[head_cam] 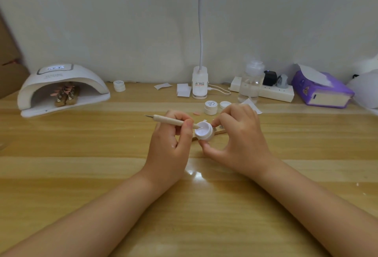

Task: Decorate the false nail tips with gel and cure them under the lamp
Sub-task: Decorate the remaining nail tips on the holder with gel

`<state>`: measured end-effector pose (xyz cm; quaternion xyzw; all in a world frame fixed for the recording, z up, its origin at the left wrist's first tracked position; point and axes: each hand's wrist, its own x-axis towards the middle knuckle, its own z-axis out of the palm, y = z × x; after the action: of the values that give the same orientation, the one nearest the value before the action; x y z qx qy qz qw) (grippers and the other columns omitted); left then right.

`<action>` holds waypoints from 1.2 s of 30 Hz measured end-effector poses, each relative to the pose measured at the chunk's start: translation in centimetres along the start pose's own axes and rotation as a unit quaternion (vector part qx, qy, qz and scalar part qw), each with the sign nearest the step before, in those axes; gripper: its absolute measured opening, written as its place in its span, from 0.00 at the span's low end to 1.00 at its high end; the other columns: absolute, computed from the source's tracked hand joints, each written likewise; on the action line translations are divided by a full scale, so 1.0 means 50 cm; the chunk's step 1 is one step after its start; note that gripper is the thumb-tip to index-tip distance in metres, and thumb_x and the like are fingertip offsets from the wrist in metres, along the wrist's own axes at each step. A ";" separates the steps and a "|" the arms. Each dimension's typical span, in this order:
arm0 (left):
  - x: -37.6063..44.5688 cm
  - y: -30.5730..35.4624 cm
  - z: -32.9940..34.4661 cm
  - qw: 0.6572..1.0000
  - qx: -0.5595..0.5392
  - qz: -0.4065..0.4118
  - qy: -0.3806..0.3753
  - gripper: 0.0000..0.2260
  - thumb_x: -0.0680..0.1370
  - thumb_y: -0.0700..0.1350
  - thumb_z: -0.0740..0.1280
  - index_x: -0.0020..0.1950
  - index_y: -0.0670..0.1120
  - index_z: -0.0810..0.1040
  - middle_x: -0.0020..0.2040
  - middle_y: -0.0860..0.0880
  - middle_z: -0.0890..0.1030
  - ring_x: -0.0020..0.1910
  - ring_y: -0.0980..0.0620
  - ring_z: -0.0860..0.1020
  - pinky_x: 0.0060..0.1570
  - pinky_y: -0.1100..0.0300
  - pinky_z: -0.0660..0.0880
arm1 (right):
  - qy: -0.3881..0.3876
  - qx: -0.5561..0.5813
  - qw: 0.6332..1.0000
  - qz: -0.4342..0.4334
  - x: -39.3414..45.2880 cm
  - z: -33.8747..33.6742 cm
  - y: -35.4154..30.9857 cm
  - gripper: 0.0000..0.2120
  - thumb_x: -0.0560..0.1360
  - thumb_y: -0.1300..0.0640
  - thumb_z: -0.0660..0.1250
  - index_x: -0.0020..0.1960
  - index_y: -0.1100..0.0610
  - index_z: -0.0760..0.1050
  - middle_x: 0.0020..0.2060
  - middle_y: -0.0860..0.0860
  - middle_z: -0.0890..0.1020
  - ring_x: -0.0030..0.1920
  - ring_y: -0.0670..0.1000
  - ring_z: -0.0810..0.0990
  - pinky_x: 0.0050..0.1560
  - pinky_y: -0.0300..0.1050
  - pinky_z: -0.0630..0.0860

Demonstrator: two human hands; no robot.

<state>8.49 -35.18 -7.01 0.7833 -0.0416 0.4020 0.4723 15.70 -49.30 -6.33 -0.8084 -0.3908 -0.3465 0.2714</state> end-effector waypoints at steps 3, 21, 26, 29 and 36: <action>-0.001 -0.001 0.000 1.000 0.006 -0.008 -0.007 0.06 0.77 0.46 0.60 0.42 0.56 0.71 0.36 0.56 0.76 0.37 0.60 0.75 0.38 0.73 0.68 | 0.007 -0.005 1.000 0.000 0.000 -0.001 0.000 0.15 0.61 0.48 0.75 0.39 0.59 0.77 0.37 0.52 0.74 0.42 0.55 0.73 0.45 0.50 0.69; 0.002 0.007 -0.002 0.999 -0.008 -0.026 0.019 0.05 0.77 0.48 0.60 0.42 0.54 0.72 0.36 0.61 0.80 0.34 0.59 0.77 0.34 0.72 0.69 | 0.010 -0.013 1.000 -0.003 -0.002 0.001 0.005 0.15 0.61 0.49 0.75 0.38 0.59 0.78 0.37 0.52 0.75 0.42 0.54 0.73 0.45 0.47 0.68; 0.006 0.009 -0.004 0.994 -0.067 -0.068 0.050 0.06 0.77 0.50 0.61 0.42 0.53 0.74 0.35 0.57 0.82 0.35 0.61 0.79 0.37 0.69 0.74 | 0.008 -0.011 1.000 0.001 -0.002 0.000 0.007 0.15 0.61 0.49 0.75 0.38 0.59 0.77 0.37 0.52 0.75 0.42 0.55 0.73 0.45 0.48 0.68; 0.011 0.012 -0.003 0.986 -0.118 -0.097 0.065 0.06 0.78 0.48 0.62 0.42 0.51 0.74 0.33 0.57 0.81 0.34 0.62 0.78 0.37 0.69 0.74 | 0.008 -0.004 1.000 0.009 -0.002 -0.002 0.008 0.15 0.61 0.49 0.76 0.37 0.59 0.77 0.37 0.52 0.75 0.42 0.55 0.74 0.44 0.52 0.70; 0.016 0.024 -0.004 0.966 -0.224 -0.109 0.069 0.05 0.79 0.43 0.60 0.45 0.44 0.74 0.34 0.55 0.82 0.35 0.59 0.78 0.39 0.67 0.74 | -0.002 0.009 1.000 0.023 -0.002 -0.001 0.008 0.16 0.62 0.48 0.75 0.37 0.59 0.77 0.36 0.52 0.75 0.42 0.55 0.74 0.44 0.54 0.70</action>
<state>8.38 -35.42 -5.60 0.6274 -0.0120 0.3818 0.6785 15.96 -49.60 -6.41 -0.8154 -0.3756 -0.3350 0.2862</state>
